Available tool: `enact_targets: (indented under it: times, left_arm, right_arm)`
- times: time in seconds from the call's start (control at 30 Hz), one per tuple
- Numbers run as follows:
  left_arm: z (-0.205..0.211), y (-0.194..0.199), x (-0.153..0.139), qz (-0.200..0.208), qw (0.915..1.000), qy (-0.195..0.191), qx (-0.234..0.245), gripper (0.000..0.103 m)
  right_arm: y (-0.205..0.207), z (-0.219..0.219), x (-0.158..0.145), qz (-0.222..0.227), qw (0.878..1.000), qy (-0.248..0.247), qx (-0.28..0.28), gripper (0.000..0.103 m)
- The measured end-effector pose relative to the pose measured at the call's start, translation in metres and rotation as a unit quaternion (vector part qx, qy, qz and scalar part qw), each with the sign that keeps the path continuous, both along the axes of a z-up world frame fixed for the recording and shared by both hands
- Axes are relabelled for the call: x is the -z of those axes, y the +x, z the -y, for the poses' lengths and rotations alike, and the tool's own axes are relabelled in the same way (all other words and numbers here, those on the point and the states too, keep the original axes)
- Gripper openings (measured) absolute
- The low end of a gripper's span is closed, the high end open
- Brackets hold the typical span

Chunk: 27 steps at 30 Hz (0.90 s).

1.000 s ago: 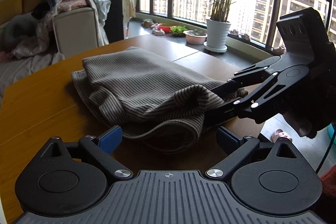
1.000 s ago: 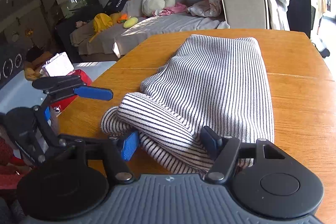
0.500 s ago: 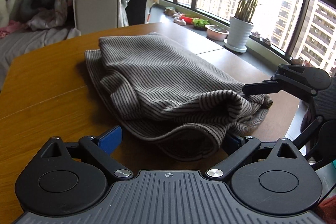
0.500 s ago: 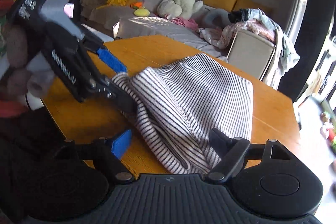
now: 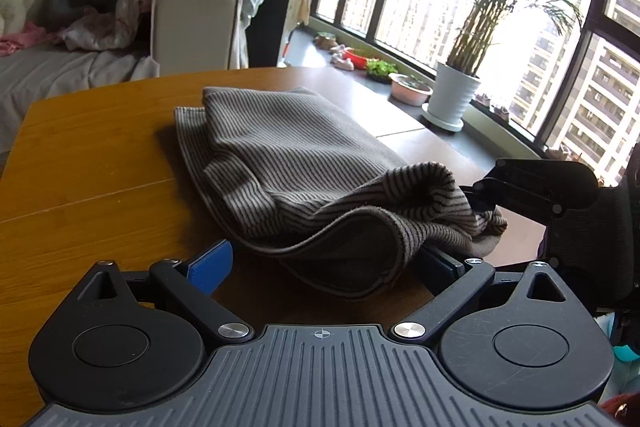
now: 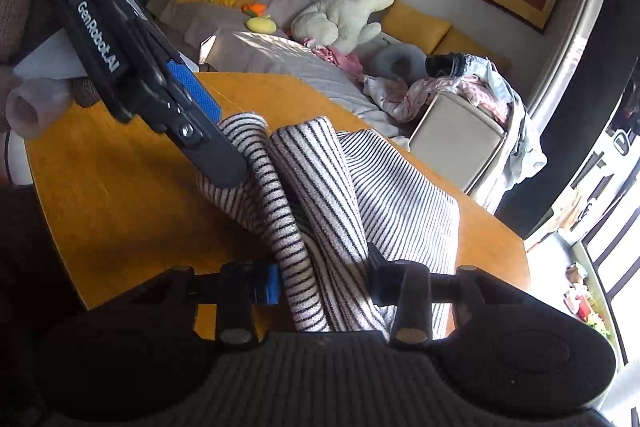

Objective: Fold clothes

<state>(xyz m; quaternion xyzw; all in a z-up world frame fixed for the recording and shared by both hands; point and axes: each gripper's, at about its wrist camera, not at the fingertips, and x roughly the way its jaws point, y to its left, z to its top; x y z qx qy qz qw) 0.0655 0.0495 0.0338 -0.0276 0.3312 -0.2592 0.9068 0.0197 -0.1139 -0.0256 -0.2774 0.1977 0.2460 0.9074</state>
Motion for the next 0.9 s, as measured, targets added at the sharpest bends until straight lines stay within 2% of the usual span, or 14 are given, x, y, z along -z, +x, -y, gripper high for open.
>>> enact_targets:
  times: [0.17, 0.23, 0.3, 0.4, 0.47, 0.5, 0.63, 0.7, 0.77, 0.83, 0.9]
  left_arm:
    - [-0.025, 0.010, -0.023, 0.017, 0.9977, -0.048, -0.045, 0.100]
    - [-0.029, 0.020, -0.027, 0.020, 0.9966, -0.052, -0.062, 0.099]
    - [-0.026, 0.033, -0.025, 0.020, 0.9963, -0.042, -0.073, 0.099]
    - [-0.012, 0.051, -0.014, 0.014, 0.9980, -0.009, -0.060, 0.097]
    - [-0.002, 0.062, -0.005, 0.009, 0.9986, 0.022, -0.046, 0.085]
    - [-0.001, 0.066, -0.001, 0.006, 0.9985, 0.034, -0.043, 0.083]
    - [-0.004, 0.081, 0.016, -0.017, 0.9979, 0.050, -0.038, 0.079]
    - [-0.010, 0.086, 0.024, -0.029, 0.9976, 0.049, -0.040, 0.078]
    - [-0.016, 0.089, 0.031, -0.039, 0.9972, 0.046, -0.045, 0.078]
    - [-0.025, 0.091, 0.035, -0.044, 0.9969, 0.036, -0.054, 0.078]
    - [-0.035, 0.089, 0.035, -0.047, 0.9969, 0.022, -0.059, 0.076]
  right_arm:
    - [-0.005, 0.002, -0.006, -0.019, 0.999, -0.022, -0.016, 0.031]
    - [-0.015, 0.002, -0.014, -0.023, 0.998, -0.038, -0.037, 0.030]
    - [-0.028, 0.002, -0.028, -0.019, 0.997, -0.050, -0.059, 0.030]
    - [-0.049, 0.002, -0.057, -0.011, 0.992, -0.077, -0.100, 0.029]
    - [-0.057, 0.002, -0.083, 0.000, 0.987, -0.097, -0.125, 0.029]
    - [-0.057, 0.003, -0.098, 0.006, 0.986, -0.100, -0.137, 0.029]
    - [-0.021, 0.009, -0.144, 0.003, 0.986, -0.044, -0.163, 0.029]
    - [0.021, 0.008, -0.141, -0.018, 0.987, -0.016, -0.160, 0.029]
    - [0.068, 0.005, -0.124, -0.058, 0.986, 0.003, -0.159, 0.029]
    - [0.101, -0.001, -0.095, -0.100, 0.981, -0.005, -0.168, 0.031]
    - [0.120, -0.006, -0.065, -0.119, 0.977, -0.024, -0.175, 0.035]
